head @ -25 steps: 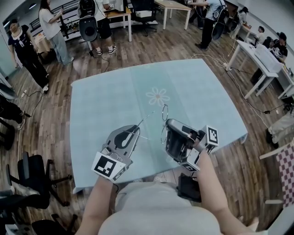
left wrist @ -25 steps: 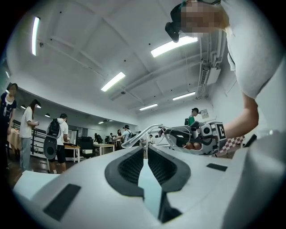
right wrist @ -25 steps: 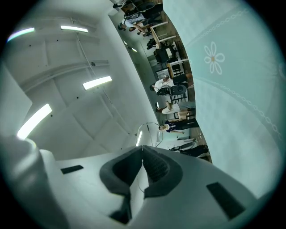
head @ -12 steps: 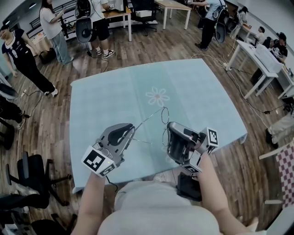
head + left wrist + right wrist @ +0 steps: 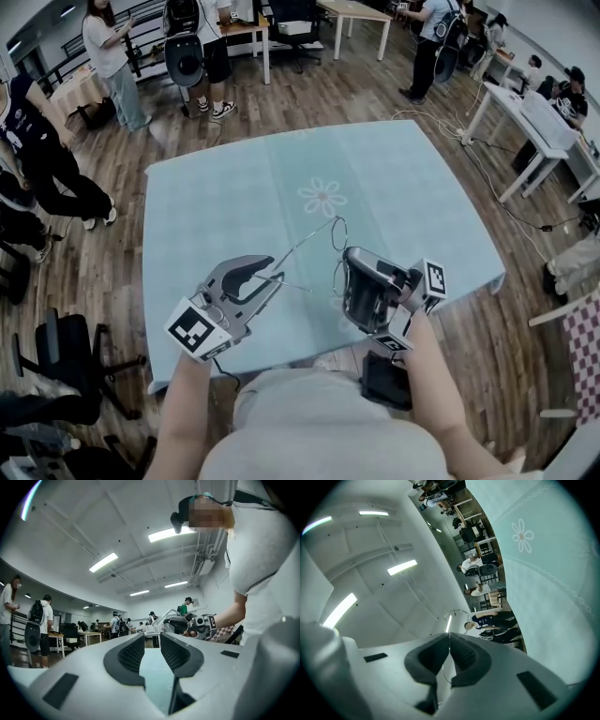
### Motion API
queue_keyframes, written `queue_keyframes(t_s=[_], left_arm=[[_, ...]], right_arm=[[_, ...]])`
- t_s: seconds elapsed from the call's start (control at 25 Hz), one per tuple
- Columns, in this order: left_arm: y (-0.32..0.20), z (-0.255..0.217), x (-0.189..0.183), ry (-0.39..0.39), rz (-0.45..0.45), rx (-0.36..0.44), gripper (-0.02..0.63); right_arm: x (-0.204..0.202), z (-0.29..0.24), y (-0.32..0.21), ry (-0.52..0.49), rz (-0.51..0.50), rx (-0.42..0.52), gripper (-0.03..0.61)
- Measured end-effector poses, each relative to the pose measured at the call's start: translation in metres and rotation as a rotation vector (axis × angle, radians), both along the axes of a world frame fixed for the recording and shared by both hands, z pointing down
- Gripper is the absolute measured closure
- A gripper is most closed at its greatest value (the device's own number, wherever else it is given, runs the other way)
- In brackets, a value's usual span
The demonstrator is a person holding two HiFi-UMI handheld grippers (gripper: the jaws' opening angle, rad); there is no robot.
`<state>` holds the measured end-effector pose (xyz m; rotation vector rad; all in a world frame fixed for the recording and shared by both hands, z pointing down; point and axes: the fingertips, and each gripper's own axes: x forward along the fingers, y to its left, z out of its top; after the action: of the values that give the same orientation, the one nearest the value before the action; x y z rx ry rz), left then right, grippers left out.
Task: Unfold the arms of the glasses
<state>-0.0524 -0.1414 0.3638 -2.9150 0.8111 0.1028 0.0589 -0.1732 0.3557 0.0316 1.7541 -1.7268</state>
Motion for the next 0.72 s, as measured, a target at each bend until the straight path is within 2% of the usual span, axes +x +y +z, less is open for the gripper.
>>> queue_keyframes(t_s=[0.32, 0.72], left_arm=[[-0.007, -0.011, -0.011, 0.072, -0.024, 0.000, 0.502], [-0.015, -0.014, -0.023, 0.059, -0.035, 0.010, 0.509]], right_arm=[[0.000, 0.003, 0.003, 0.001, -0.013, -0.005, 0.566], [-0.006, -0.002, 0.010, 0.004, -0.038, 0.009, 0.566]])
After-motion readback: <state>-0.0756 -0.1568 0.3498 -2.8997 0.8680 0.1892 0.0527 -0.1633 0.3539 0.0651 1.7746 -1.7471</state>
